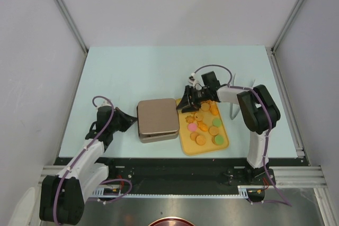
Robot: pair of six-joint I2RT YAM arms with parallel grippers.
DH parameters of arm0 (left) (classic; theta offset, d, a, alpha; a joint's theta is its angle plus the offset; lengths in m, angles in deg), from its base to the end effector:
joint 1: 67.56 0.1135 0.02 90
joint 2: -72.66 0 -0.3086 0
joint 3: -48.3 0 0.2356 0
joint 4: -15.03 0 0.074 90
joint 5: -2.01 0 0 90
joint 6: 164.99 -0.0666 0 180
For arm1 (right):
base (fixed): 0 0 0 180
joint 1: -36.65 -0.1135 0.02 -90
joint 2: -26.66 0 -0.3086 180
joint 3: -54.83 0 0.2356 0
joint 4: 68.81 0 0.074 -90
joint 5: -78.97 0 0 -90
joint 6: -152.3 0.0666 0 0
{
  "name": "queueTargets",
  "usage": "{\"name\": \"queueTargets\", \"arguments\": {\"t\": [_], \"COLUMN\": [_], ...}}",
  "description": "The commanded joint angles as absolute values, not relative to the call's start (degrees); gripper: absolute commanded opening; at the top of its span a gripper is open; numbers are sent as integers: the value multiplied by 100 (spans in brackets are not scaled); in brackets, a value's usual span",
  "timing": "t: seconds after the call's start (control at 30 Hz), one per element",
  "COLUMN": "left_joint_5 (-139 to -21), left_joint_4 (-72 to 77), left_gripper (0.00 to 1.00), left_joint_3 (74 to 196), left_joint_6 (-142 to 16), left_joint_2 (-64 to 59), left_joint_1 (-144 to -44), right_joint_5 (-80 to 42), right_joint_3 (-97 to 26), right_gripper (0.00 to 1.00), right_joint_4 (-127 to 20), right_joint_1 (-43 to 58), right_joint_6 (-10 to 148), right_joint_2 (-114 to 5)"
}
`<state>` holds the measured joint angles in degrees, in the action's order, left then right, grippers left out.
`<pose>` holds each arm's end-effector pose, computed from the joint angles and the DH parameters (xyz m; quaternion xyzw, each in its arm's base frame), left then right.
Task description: Pack the cookies
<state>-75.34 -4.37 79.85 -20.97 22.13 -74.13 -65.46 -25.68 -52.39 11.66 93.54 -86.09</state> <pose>0.1529 -0.0323 0.1888 -0.3161 0.8384 -0.3039 0.3236 0.3515 0.2236 0.1878 -0.1158 0.8396 0.5253 0.0752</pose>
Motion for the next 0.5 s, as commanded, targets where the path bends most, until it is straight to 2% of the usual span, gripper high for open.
{"name": "queueTargets", "arguments": {"t": [0.0, 0.37, 0.47], "left_joint_5": [-7700, -7735, -7744], "left_joint_4": [-1027, -1045, -1071], "left_gripper": [1, 0, 0], "left_joint_3": [7825, 7878, 7869], "left_joint_6": [-2190, -2225, -2216], "left_joint_2": [2098, 2062, 2115], "left_joint_1": [-7406, -7406, -7406], "right_joint_5": [-5621, -4629, -4067], "right_joint_3": [-2435, -2461, -2566], "right_gripper": [59, 57, 49], "right_joint_4": [-4220, -4052, -4229], "right_joint_1": [1459, 1416, 1249], "right_joint_6": [8770, 8647, 8743], "right_joint_2": [-8234, -7530, -7345]}}
